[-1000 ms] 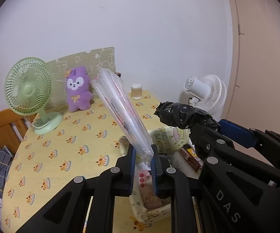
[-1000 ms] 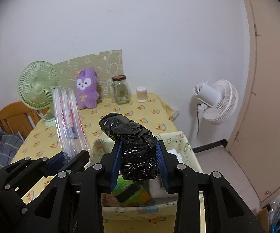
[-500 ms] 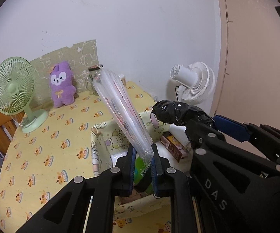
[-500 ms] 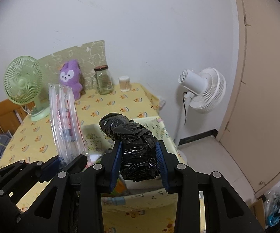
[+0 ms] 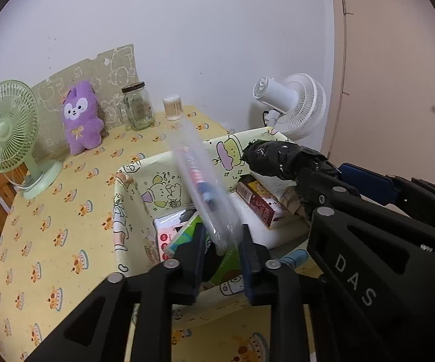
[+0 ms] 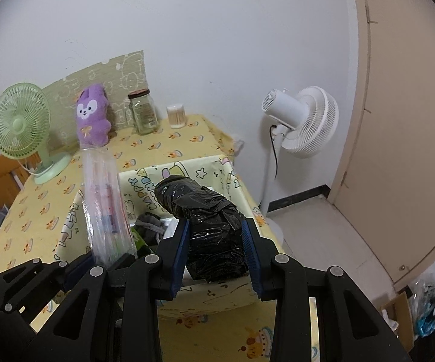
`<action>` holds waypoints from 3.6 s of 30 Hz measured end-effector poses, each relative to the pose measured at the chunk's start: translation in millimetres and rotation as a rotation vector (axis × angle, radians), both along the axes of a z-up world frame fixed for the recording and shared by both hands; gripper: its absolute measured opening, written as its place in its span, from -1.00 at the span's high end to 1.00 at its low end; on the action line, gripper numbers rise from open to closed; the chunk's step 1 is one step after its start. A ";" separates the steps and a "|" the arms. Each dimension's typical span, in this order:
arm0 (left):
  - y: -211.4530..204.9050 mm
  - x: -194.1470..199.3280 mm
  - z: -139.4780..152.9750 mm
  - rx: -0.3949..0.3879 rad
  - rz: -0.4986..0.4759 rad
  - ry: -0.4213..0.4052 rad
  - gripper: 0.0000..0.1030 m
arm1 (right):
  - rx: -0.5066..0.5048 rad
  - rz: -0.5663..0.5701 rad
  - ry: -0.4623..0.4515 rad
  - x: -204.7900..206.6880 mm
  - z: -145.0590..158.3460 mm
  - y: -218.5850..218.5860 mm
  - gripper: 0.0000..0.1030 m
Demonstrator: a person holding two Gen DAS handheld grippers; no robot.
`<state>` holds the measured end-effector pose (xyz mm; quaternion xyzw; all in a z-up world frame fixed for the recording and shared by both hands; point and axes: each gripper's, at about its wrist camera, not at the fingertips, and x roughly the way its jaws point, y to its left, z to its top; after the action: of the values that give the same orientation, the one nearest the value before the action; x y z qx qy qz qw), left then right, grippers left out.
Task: Organize soft objects
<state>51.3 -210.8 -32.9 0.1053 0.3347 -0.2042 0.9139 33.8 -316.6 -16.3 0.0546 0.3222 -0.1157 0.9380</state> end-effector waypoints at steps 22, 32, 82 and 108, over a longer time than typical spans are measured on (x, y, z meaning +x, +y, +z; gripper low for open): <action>15.4 16.8 19.9 -0.002 0.039 -0.038 -0.65 | 0.011 0.073 -0.008 22.7 9.5 18.3 0.26; 31.4 30.9 13.9 -0.004 0.070 -0.003 -0.77 | 0.033 0.126 0.020 41.3 3.2 35.9 0.24; 99.3 -18.5 64.1 -0.044 0.163 -0.143 -1.00 | -0.018 0.091 -0.153 -22.8 62.0 82.2 -0.84; 223.2 -49.8 100.3 -0.136 0.388 -0.244 -1.00 | -0.037 0.149 -0.278 -56.4 103.0 152.6 -0.89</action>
<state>1.5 12.5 67.5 0.0010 0.2213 -0.0327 0.9747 -22.6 -164.0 86.7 0.0289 0.1904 -0.0430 0.9803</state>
